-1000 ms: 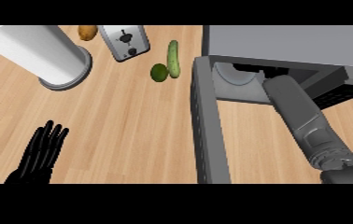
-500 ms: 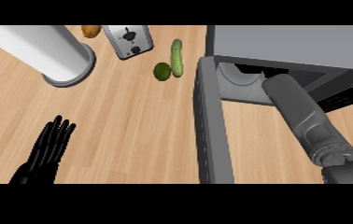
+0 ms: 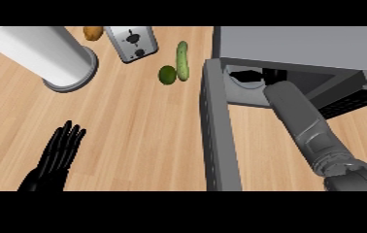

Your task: Pick up the milk, place it into the microwave and close the microwave

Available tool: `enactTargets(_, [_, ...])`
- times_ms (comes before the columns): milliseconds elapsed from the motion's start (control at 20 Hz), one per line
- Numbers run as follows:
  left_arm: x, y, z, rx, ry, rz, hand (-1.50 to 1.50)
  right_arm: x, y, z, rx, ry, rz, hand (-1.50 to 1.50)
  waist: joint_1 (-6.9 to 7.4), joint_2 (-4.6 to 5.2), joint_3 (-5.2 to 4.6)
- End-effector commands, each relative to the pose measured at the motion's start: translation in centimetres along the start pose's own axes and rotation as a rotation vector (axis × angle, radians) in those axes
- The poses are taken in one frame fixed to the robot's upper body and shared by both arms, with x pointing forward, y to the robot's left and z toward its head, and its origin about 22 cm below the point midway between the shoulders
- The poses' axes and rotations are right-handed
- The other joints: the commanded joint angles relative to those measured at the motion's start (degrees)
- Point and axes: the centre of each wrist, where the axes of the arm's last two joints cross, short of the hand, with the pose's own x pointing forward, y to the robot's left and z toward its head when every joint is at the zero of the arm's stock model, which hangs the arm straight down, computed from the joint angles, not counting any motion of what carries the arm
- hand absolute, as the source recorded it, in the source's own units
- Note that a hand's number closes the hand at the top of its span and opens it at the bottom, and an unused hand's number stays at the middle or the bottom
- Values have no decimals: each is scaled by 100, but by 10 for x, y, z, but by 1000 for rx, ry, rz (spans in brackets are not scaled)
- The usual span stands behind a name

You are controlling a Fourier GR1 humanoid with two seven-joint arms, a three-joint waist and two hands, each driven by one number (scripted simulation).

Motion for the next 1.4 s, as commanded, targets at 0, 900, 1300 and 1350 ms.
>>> enactTargets(0, [-2, -6, 3, -7, -1, 26, -150, -1, 3, 4, 13, -20, -97, -150, -63, -36, -2])
enactTargets(900, [-9, -35, 0, -51, 8, 10, -150, -69, 7, 82, 49, 46, -409, -150, -413, -185, -18])
enactTargets(1300, [-3, -29, -11, -49, 8, -9, -150, -98, 10, 133, 136, 58, -562, -150, -572, -253, -27])
enactTargets(1350, [-7, -24, -17, -55, -1, -4, -150, -103, 13, 149, 127, 68, -573, -150, -574, -242, -26])
